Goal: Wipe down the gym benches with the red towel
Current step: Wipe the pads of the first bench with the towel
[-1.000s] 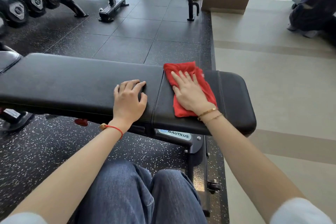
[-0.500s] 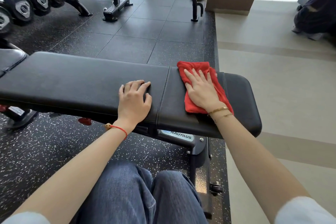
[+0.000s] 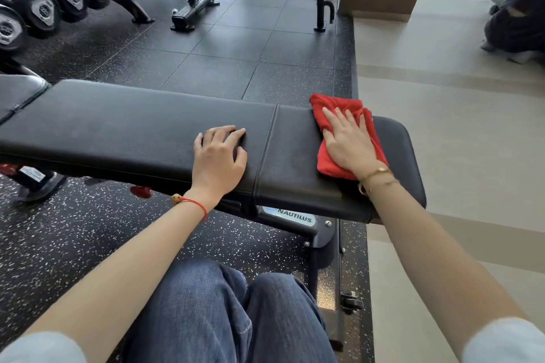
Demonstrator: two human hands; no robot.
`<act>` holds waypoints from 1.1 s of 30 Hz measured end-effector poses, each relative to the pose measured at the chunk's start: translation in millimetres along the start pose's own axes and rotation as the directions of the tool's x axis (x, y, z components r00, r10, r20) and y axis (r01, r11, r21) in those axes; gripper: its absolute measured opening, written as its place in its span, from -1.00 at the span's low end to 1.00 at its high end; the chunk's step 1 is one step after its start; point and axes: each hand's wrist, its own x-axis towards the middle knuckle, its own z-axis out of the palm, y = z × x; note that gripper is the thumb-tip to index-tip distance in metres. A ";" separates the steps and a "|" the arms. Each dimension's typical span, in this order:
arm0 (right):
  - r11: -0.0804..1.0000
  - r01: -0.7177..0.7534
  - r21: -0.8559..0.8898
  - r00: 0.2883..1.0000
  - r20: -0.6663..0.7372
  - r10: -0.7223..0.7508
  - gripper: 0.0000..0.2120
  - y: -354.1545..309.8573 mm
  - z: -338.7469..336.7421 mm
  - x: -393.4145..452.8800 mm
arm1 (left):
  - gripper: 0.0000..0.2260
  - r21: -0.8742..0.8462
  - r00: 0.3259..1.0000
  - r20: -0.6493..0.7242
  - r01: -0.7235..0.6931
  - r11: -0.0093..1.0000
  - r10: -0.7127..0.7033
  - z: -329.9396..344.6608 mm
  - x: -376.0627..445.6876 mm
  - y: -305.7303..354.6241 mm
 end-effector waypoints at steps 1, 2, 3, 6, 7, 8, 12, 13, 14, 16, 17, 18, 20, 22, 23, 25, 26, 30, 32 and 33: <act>1.000 -0.014 -0.001 1.000 0.013 0.014 -0.50 -1.5 -0.4 6.9 | -0.64 -0.001 1.000 -0.001 0.001 1.000 -0.001 0.1 -0.2 0.1; 1.000 -0.011 0.007 1.000 0.024 0.011 -0.50 -2.9 -0.6 8.9 | -0.65 -0.001 1.000 -0.001 0.000 1.000 0.000 0.1 -0.3 -0.1; 1.000 0.006 0.021 0.999 0.033 -0.007 -0.49 -3.7 -0.8 5.9 | -0.65 -0.001 1.000 -0.002 -0.003 1.000 0.003 0.4 -0.3 -0.5; 0.994 0.102 0.037 0.995 0.017 -0.103 -0.49 -1.0 -0.6 -26.2 | -0.65 0.002 1.000 -0.011 -0.006 1.000 0.006 1.8 0.3 -2.9; 0.991 0.127 0.028 0.992 -0.002 -0.127 -0.49 2.0 -0.6 -39.6 | -0.65 0.003 1.000 -0.013 -0.006 1.000 0.006 2.5 0.3 -3.1; 0.990 0.139 0.015 0.990 -0.024 -0.139 -0.49 5.7 -0.9 -52.2 | -0.64 0.004 1.000 -0.013 -0.007 1.000 0.007 3.0 0.3 -3.1; 0.999 0.050 0.020 0.994 -0.095 -0.048 -0.49 24.5 -1.2 -78.4 | -0.62 0.002 1.000 -0.013 -0.010 1.000 0.010 3.4 -0.1 -2.5; 0.999 0.024 0.027 0.995 -0.094 -0.021 -0.49 29.6 -1.8 -75.4 | -0.62 0.003 1.000 -0.011 -0.011 1.000 0.011 3.3 0.0 -2.2; 1.000 0.001 0.026 0.996 -0.086 0.002 -0.49 34.8 -2.4 -68.2 | -0.61 0.005 1.000 -0.008 -0.013 1.000 0.013 3.1 0.3 -2.3; 0.998 -0.059 0.013 0.996 -0.064 0.060 -0.50 46.2 -6.0 -45.1 | -0.61 0.007 1.000 -0.004 -0.013 1.000 0.013 3.0 0.5 -2.8; 0.995 -0.099 0.016 0.994 -0.045 0.100 -0.50 51.5 -9.6 -32.4 | -0.62 0.006 1.000 -0.004 -0.012 1.000 0.012 3.0 0.4 -3.2; 0.990 -0.136 0.028 0.990 -0.019 0.137 -0.49 56.1 -13.2 -21.6 | -0.63 0.006 1.000 -0.005 -0.011 1.000 0.011 3.0 0.4 -3.7; 0.986 -0.159 0.052 0.987 0.014 0.158 -0.49 60.7 -17.0 -11.8 | -0.64 0.009 1.000 -0.003 -0.012 1.000 0.012 3.2 0.4 -3.6; 0.990 -0.126 0.055 0.992 0.005 0.126 -0.49 59.1 -15.6 -21.1 | -0.64 0.009 1.000 -0.005 -0.010 1.000 0.010 3.1 0.6 -3.7; 0.993 -0.103 0.058 0.995 -0.005 0.103 -0.49 58.0 -14.5 -31.7 | -0.63 0.008 1.000 -0.010 -0.009 1.000 0.009 3.0 0.5 -3.4; 0.997 -0.057 0.059 0.998 -0.036 0.059 -0.48 56.8 -12.5 -57.5 | -0.62 0.008 1.000 -0.016 -0.011 1.000 0.011 3.1 0.8 -3.3; 0.998 -0.037 0.057 0.998 -0.049 0.040 -0.48 56.9 -11.9 -69.6 | -0.63 0.008 1.000 -0.017 -0.013 1.000 0.013 3.6 1.0 -3.7; 0.997 -0.028 0.070 0.999 -0.026 0.030 -0.49 59.9 -12.8 -79.2 | -0.64 0.005 1.000 -0.006 -0.011 1.000 0.011 5.6 0.2 -2.5; 0.997 -0.048 0.065 0.999 -0.011 0.049 -0.50 60.7 -13.9 -62.3 | -0.64 0.008 1.000 -0.005 -0.006 1.000 0.006 5.9 0.7 0.2; 0.997 -0.060 0.054 0.998 -0.010 0.060 -0.50 59.4 -14.0 -50.6 | -0.65 0.012 1.000 -0.007 -0.002 1.000 0.002 5.7 0.9 1.7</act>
